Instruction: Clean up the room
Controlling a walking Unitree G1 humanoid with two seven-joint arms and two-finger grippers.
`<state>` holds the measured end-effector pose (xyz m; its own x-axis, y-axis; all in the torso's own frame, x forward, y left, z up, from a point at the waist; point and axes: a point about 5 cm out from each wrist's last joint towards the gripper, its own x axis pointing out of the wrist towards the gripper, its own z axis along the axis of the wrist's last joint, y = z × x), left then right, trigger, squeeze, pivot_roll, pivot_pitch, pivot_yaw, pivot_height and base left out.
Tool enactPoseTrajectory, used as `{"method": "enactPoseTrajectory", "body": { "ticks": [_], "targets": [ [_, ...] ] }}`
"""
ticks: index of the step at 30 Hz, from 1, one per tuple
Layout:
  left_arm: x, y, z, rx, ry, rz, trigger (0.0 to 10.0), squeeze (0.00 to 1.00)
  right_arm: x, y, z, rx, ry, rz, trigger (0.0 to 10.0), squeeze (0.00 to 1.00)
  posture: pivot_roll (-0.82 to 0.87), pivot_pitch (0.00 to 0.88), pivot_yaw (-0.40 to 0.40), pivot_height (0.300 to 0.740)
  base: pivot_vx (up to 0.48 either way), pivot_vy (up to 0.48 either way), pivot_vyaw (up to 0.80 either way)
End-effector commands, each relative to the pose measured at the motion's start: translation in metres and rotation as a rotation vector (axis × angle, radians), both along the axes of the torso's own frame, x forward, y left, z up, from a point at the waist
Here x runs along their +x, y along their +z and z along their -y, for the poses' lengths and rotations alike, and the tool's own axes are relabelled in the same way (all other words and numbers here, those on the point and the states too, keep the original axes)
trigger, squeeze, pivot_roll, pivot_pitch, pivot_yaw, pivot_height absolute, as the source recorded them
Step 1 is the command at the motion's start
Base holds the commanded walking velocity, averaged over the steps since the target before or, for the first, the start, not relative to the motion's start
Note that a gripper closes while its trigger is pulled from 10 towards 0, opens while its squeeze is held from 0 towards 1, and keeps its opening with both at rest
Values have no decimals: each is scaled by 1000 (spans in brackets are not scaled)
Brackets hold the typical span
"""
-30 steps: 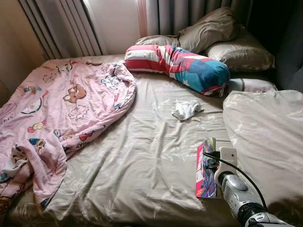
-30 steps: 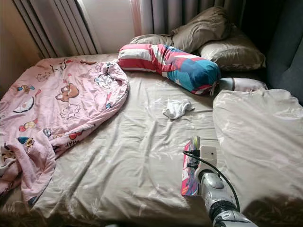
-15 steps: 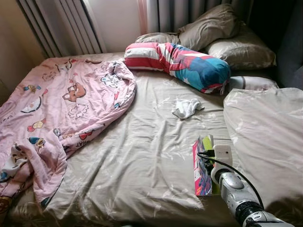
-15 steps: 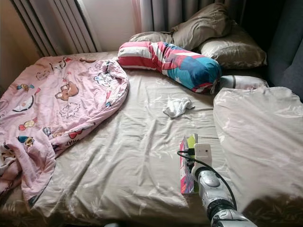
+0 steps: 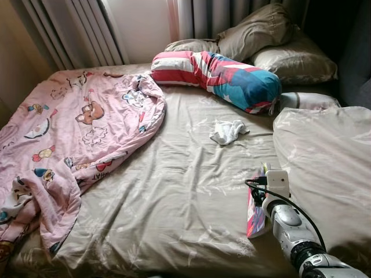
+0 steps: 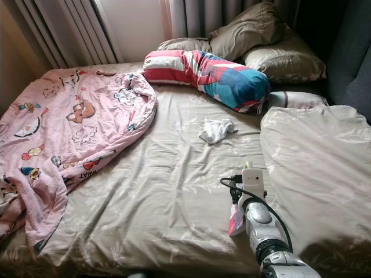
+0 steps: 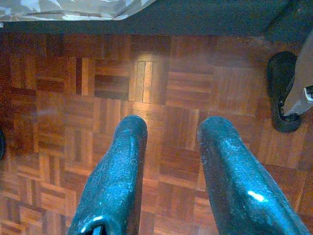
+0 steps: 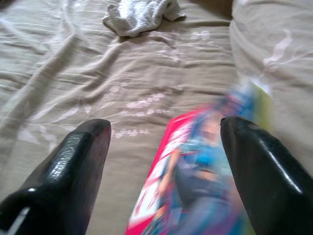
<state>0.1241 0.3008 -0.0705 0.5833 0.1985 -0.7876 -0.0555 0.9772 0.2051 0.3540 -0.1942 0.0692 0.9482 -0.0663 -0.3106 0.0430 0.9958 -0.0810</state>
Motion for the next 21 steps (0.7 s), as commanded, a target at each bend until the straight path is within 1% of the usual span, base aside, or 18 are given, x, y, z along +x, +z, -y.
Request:
{"method": "enactPoseTrajectory", "body": {
  "ticks": [1,3,4,5,6,10,21],
  "targets": [
    [-6,-3,2,-1,4,-25,10000,0,0,-2,-6,-4,21,-13,10000,1000,119,160,109,635,0,0,0],
    [-1,-8,15,-11,-8,-21,10000,0,-1,-5,-7,-17,24,-28,10000,1000,121,161,110,635,0,0,0],
    [0,-9,19,-13,-11,-21,10000,0,-2,-5,-7,-17,25,-29,10000,553,122,161,110,635,0,0,0],
    [0,-10,22,-17,-14,-21,10000,0,-2,-6,-7,-17,26,-28,10000,553,122,161,110,635,0,0,0],
    [1,-10,23,-18,-15,-21,10000,0,-2,-6,-8,-16,26,-27,10000,0,122,161,110,635,0,0,0],
    [3,-11,26,-20,-16,-20,10000,0,-2,-6,-7,-11,22,-20,10000,0,115,156,105,635,0,0,0],
    [3,-11,26,-20,-16,-20,10000,0,-2,-6,-7,-11,22,-20,10000,0,115,156,105,635,0,0,0]
  ]
}}
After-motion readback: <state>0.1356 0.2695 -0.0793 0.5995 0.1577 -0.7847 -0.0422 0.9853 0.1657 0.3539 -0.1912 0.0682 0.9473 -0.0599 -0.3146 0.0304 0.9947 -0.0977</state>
